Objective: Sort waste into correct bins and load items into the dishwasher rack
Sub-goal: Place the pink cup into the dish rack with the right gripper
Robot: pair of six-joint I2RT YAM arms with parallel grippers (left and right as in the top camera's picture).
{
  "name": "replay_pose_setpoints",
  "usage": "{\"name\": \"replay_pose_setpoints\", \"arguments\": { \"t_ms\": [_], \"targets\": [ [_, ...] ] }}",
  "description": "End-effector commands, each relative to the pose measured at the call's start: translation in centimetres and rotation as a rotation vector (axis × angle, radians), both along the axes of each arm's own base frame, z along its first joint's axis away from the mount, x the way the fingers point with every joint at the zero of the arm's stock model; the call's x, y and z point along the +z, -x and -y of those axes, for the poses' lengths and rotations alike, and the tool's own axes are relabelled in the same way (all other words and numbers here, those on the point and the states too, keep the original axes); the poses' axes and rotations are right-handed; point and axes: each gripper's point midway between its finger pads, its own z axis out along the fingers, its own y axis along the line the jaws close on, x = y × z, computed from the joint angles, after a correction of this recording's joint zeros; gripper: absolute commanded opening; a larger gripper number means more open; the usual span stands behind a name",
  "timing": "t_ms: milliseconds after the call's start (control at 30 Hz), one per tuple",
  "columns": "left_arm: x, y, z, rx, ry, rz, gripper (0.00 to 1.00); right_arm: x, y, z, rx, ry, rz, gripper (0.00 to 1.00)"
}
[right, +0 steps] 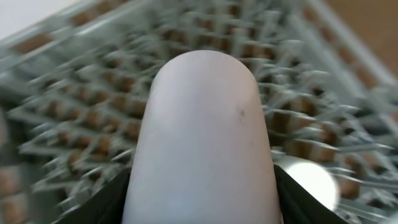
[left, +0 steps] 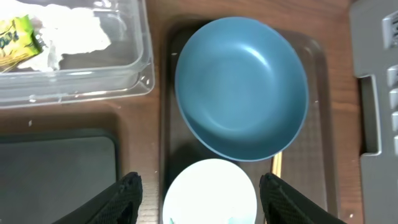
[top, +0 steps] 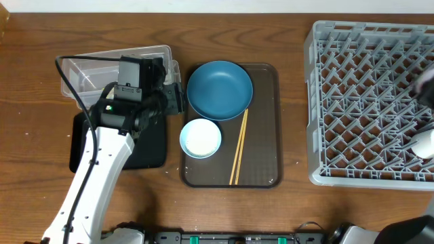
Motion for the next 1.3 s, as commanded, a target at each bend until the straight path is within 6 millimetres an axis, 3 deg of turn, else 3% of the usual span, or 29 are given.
{"name": "replay_pose_setpoints", "arguments": {
  "t_ms": [0,233,567,633,700,733,900,1100,1200,1267],
  "targets": [
    [0.3,-0.2,-0.6,0.008,-0.034,0.016,0.63,-0.3,1.0,3.1,-0.119,0.048,-0.034,0.18],
    [0.3,-0.2,-0.6,0.008,-0.034,0.015,0.64,-4.8,0.9,5.1,-0.191,0.008,-0.134,0.24],
    [0.3,-0.2,-0.6,0.008,-0.034,0.015,0.64,-9.0,-0.8,6.4,-0.211,-0.028,-0.168,0.32],
    [0.3,-0.2,-0.6,0.008,-0.034,0.015,0.64,-9.7,-1.3,6.3,-0.197,-0.046,-0.167,0.49],
    [0.2,-0.2,-0.6,0.008,-0.035,0.012,0.63,-10.1,-1.6,6.0,-0.184,-0.064,-0.165,0.99],
    [0.2,-0.1,-0.6,0.008,-0.035,0.011,0.64,-10.1,-1.7,5.9,-0.176,-0.072,-0.160,0.99],
    [0.2,-0.1,-0.6,0.008,-0.036,0.008,0.63,-8.7,-2.2,5.2,-0.149,-0.094,-0.126,0.99],
    [0.1,0.0,-0.6,0.008,-0.036,0.005,0.64,-3.7,-3.1,3.9,-0.095,-0.103,-0.033,0.99],
    [0.1,0.0,-0.6,0.008,-0.036,0.004,0.64,-1.3,-4.0,1.6,-0.014,-0.137,0.030,0.99],
    [0.1,0.0,-0.6,0.008,-0.036,0.003,0.67,-0.3,-4.8,-1.2,0.100,-0.178,0.067,0.99]
  ]
}}
